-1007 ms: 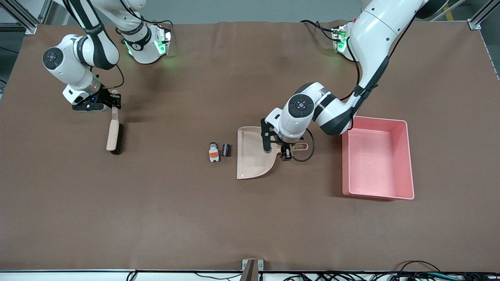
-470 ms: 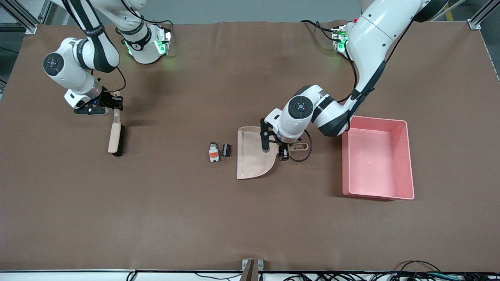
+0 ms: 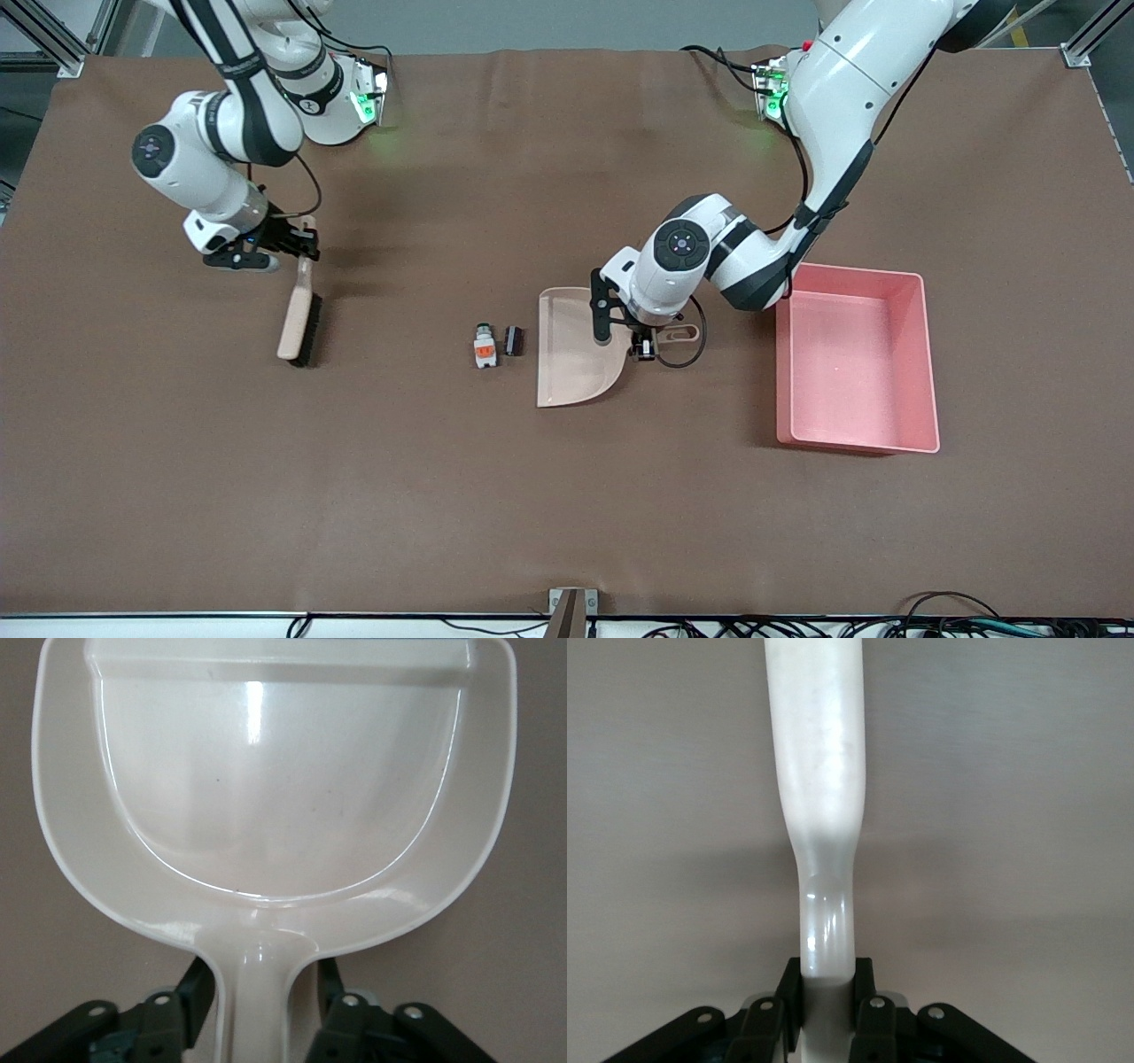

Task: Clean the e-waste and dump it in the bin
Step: 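Lift the brush with the right gripper and move it toward the switch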

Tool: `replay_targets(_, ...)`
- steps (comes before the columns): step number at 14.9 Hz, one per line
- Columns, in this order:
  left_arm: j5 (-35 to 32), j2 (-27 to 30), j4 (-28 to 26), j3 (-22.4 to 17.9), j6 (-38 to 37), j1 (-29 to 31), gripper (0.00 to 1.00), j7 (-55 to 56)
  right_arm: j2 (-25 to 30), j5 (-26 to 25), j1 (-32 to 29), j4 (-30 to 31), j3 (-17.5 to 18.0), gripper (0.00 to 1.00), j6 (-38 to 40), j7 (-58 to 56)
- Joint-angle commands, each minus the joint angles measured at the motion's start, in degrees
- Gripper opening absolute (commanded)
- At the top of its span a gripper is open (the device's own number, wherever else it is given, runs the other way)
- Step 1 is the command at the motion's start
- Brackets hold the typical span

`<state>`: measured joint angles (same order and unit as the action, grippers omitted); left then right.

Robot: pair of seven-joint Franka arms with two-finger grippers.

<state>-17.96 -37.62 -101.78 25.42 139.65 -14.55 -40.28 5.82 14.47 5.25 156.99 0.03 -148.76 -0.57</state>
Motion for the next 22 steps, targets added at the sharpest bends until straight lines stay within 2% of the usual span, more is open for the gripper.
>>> replay_targets(1, -1.0, 0.2, -0.4, 0.2, 0.9, 0.2, 0.35, -0.3, 0.7, 1.3, 4.8, -2.5, -0.3, 0.0, 0.3, 6.1)
replay_targets(4, -1.5, 0.2, -0.3, 0.2, 0.9, 0.3, 0.27, -0.3, -1.9, 1.4, 12.7, -6.2, -0.3, 0.0, 0.3, 17.5)
replay_targets(7, -1.5, 0.2, 0.0, 0.2, 0.7, 0.3, 0.2, -0.4, -7.2, 1.4, 19.2, -10.0, -0.4, 0.0, -0.7, 25.2)
replay_targets(13, -3.7, 0.3, 1.6, 0.2, -0.9, 0.1, 0.06, -0.3, -10.5, 1.5, 23.7, -14.0, -0.4, 0.0, 0.0, 30.1)
replay_targets(17, -3.7, -0.1, 2.4, 0.2, -1.0, 0.0, 0.04, -0.2, -12.6, 1.4, 27.1, -16.6, -0.4, 0.0, -0.3, 34.0)
replay_targets(22, -4.3, -1.4, 6.1, -0.1, -9.4, -1.7, 0.04, -0.1, -19.0, 1.3, 32.4, -22.7, -0.4, 0.0, -0.5, 38.9)
